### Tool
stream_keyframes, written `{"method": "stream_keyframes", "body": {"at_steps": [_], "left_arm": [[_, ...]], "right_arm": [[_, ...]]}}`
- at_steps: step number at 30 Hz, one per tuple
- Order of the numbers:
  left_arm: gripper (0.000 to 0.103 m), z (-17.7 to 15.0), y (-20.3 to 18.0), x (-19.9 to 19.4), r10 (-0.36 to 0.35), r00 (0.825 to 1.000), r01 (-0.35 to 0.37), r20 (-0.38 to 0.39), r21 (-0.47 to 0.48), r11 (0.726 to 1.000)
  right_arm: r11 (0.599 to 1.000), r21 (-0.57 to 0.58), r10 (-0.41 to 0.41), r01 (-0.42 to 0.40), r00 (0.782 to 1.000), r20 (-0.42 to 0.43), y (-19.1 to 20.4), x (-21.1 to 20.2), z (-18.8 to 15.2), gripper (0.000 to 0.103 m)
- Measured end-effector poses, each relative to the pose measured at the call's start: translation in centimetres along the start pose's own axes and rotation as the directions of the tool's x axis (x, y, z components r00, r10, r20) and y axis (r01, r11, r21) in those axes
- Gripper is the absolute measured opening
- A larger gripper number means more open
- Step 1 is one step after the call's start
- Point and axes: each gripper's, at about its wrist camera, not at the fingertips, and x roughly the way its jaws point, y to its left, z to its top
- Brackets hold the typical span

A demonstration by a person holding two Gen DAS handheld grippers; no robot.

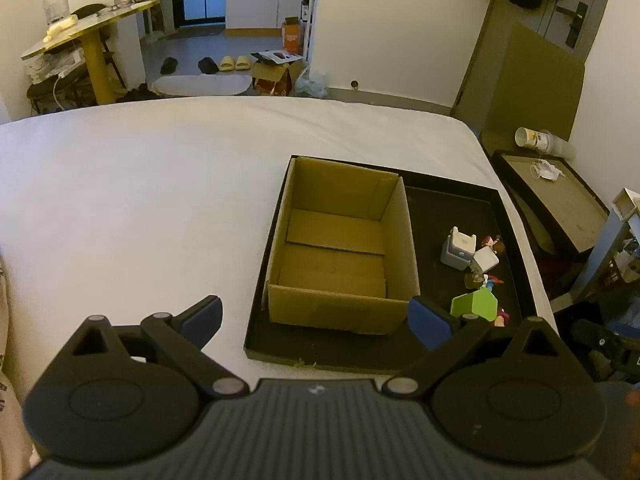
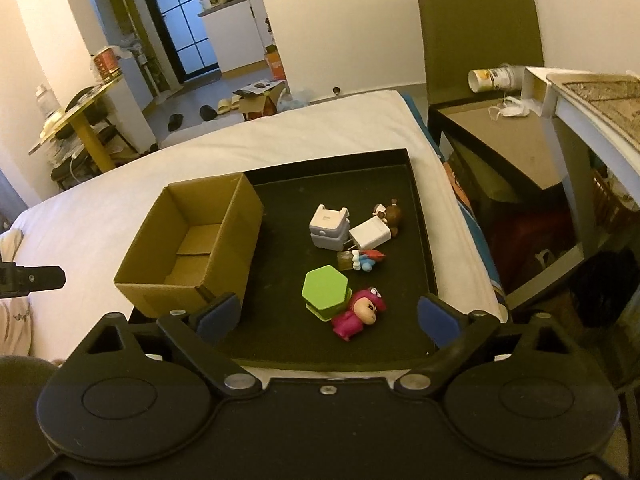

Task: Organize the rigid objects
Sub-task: 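Lower the left gripper onto the cardboard box wall while the right gripper approaches the pink doll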

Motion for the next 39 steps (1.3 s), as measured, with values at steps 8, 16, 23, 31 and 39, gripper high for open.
{"method": "stream_keyframes", "body": {"at_steps": [8,16,23,31,39], "left_arm": [[0.097,0.9,-0.1,1.7,-0.020,1.000,0.020,-0.009,-0.036,0.999],[0.086,1.5,0.2,3.6,0.008,0.999,-0.010,-0.036,-0.053,0.999],[0.065,2.2,0.9,5.7,0.012,0.995,-0.022,-0.095,-0.102,0.995],[0.054,4.2,2.2,8.8,0.029,0.985,-0.053,-0.171,-0.139,0.989],[0.052,5.4,2.3,11.7,0.095,0.966,-0.131,-0.241,-0.138,0.982]], "right_arm": [[1.000,0.008,0.005,-0.004,1.000,-0.012,-0.5,1.5,0.3,0.086],[1.000,0.029,0.007,-0.006,0.999,-0.047,-1.1,3.3,0.7,0.081],[0.998,0.060,0.016,-0.012,0.997,-0.074,-1.7,5.0,1.2,0.078],[0.995,0.097,0.032,-0.021,0.993,-0.110,-2.5,7.3,1.7,0.076],[0.994,0.105,0.037,-0.020,0.986,-0.162,-3.2,8.8,1.7,0.070]]}}
